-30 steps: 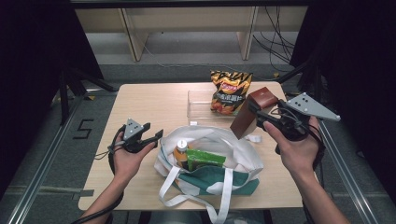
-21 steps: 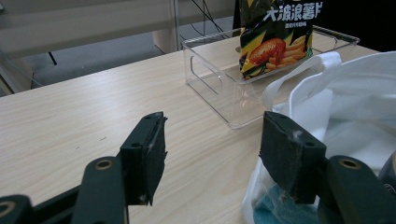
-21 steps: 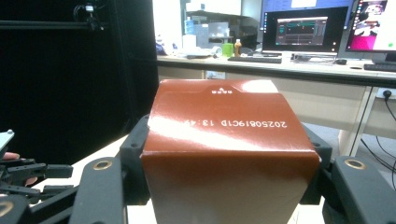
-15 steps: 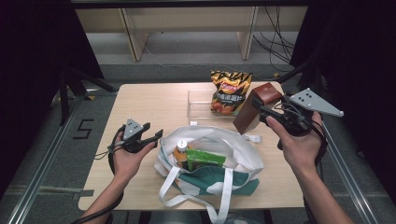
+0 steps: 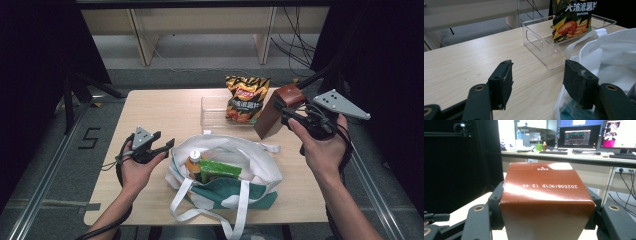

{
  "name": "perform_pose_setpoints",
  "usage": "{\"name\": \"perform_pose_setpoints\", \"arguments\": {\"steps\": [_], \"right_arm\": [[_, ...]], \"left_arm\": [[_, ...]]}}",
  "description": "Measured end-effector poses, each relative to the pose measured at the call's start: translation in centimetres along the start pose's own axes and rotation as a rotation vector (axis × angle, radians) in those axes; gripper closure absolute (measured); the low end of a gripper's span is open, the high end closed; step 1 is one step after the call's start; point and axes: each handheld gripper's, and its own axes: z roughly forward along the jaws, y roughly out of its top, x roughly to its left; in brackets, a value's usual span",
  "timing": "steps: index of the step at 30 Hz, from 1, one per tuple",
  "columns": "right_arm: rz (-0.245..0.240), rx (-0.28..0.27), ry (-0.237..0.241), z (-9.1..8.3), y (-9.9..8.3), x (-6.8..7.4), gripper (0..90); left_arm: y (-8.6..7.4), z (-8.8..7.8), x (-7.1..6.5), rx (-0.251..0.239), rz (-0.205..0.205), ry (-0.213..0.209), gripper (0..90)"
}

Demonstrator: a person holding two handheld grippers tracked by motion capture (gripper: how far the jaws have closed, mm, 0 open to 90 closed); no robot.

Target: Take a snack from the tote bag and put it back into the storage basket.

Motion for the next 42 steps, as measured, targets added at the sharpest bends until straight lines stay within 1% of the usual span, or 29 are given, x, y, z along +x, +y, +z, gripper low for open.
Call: {"name": "perform_pose_setpoints", "arguments": {"steps": [1,2,4,5,6,7,10,11,12,16,18,20,21,24,26,28,29,30,32,33,39,40,41,42], "right_arm": [[-0.015,-0.009,-0.004,0.1,0.0,-0.2,39.0],[-0.017,-0.004,-0.003,0.2,0.0,-0.4,39.0],[0.001,-0.001,-0.007,0.3,0.1,-0.3,39.0],[-0.013,-0.003,-0.012,0.3,0.2,-0.5,39.0],[-0.006,-0.006,-0.016,0.4,0.3,-0.4,39.0],[-0.012,-0.006,-0.007,0.4,0.4,-0.5,39.0],[-0.022,-0.009,-0.017,0.6,0.6,-0.7,39.0],[-0.002,-0.006,-0.018,0.6,0.6,-0.5,39.0],[-0.021,-0.017,-0.021,0.9,0.7,-0.8,39.0],[-0.007,-0.007,-0.022,1.0,0.7,-0.8,39.0],[-0.011,-0.014,-0.025,1.3,0.7,-0.9,39.0],[-0.01,-0.007,-0.027,1.4,0.6,-1.0,39.0],[0.001,0.0,-0.032,1.5,0.6,-1.0,39.0],[-0.016,-0.008,-0.038,1.9,0.5,-1.3,39.0],[0.002,0.0,-0.035,2.1,0.5,-1.3,39.0],[-0.003,0.0,-0.032,2.3,0.4,-1.4,39.0],[0.01,0.011,-0.042,2.4,0.4,-1.3,39.0],[-0.003,0.004,-0.036,2.5,0.4,-1.4,39.0],[0.01,0.006,-0.041,2.8,0.3,-1.4,39.0],[0.005,0.01,-0.033,2.9,0.3,-1.5,39.0],[0.001,0.014,-0.049,3.6,0.3,-1.8,38.9],[0.015,0.014,-0.049,3.7,0.3,-1.8,39.0],[0.011,0.015,-0.053,3.8,0.3,-1.9,38.9],[-0.002,0.011,-0.05,4.0,0.3,-2.0,38.9]], "left_arm": [[0.0,0.0,0.0,0.0,0.001,0.0,39.9],[0.0,0.0,0.0,0.0,0.002,0.0,39.9],[-0.1,0.0,0.1,0.0,-0.004,0.002,39.9],[-0.1,0.0,0.1,0.001,-0.003,0.002,39.9],[-0.1,0.0,0.1,0.0,-0.003,0.002,39.8],[0.0,0.0,0.1,0.001,-0.003,0.0,39.9],[0.0,0.1,0.0,0.001,-0.002,-0.001,39.9],[0.0,0.0,0.1,0.002,-0.001,-0.001,39.8],[0.0,0.0,0.1,0.0,-0.003,-0.001,39.9],[0.0,0.0,0.1,0.001,-0.003,0.004,39.9],[0.0,0.0,0.2,0.001,0.0,0.003,39.9],[0.0,0.0,0.1,0.001,0.0,0.002,39.8],[0.0,0.0,0.1,0.001,0.0,0.002,39.9],[0.0,-0.1,0.2,-0.002,-0.001,0.003,39.9],[0.0,-0.1,0.2,-0.003,-0.002,0.003,39.8],[0.0,-0.1,0.2,-0.003,-0.001,0.003,39.9],[0.0,-0.1,0.2,-0.003,-0.001,0.003,39.9],[0.0,-0.1,0.2,-0.003,-0.001,0.003,39.8],[0.0,-0.1,0.2,-0.003,-0.001,0.003,39.9],[0.0,-0.1,0.2,-0.003,-0.001,0.003,39.8],[0.0,-0.1,0.2,-0.003,-0.002,0.003,39.8],[0.0,-0.1,0.2,-0.006,-0.004,0.0,39.8],[0.0,-0.1,0.2,-0.008,-0.005,-0.001,39.8],[0.0,-0.1,0.2,-0.005,-0.002,0.003,39.8]]}}
